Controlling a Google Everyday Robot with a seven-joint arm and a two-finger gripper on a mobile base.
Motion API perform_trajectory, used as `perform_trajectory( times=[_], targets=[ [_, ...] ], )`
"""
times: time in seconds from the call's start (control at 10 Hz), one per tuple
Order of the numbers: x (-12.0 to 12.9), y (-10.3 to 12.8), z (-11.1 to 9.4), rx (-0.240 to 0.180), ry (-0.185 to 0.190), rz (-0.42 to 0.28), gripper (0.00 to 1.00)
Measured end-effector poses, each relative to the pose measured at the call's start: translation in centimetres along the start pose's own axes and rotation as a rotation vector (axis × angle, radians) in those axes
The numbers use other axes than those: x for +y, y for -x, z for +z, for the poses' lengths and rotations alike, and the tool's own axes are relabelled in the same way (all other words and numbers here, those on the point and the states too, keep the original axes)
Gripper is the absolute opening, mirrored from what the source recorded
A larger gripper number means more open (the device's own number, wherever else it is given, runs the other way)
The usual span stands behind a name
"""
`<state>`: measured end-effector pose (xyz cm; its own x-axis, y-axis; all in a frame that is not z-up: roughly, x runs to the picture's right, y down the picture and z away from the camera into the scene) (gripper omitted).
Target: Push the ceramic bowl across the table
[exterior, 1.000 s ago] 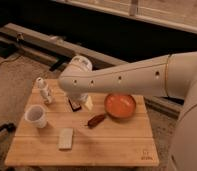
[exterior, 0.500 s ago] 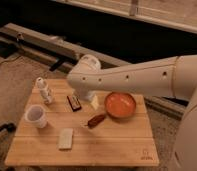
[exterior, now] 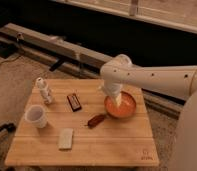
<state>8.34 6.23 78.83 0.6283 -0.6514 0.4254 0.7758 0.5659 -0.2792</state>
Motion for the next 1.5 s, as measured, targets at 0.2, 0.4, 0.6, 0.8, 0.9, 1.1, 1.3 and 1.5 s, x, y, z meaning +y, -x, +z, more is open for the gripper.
perform_trajectory(
  times=[0.2,0.4,0.6,0.8,0.9,1.1,1.3,1.5],
  targets=[
    [2.7,-2.5,3.3,-0.033,0.042,0.049,0.8],
    [4.6,-3.9,5.9,-0.059,0.083,0.08,0.8],
    [4.9,-4.7,8.3,-0.093,0.116,0.097,0.8],
    [5.4,-5.4,9.3,-0.109,0.134,0.106,0.8],
    [5.1,-5.4,9.7,-0.118,0.138,0.102,0.8],
    [4.6,-5.7,10.5,-0.13,0.142,0.094,0.8],
    [4.3,-5.9,11.1,-0.141,0.146,0.085,0.8],
    [3.7,-5.9,11.5,-0.146,0.147,0.069,0.8]
  ],
)
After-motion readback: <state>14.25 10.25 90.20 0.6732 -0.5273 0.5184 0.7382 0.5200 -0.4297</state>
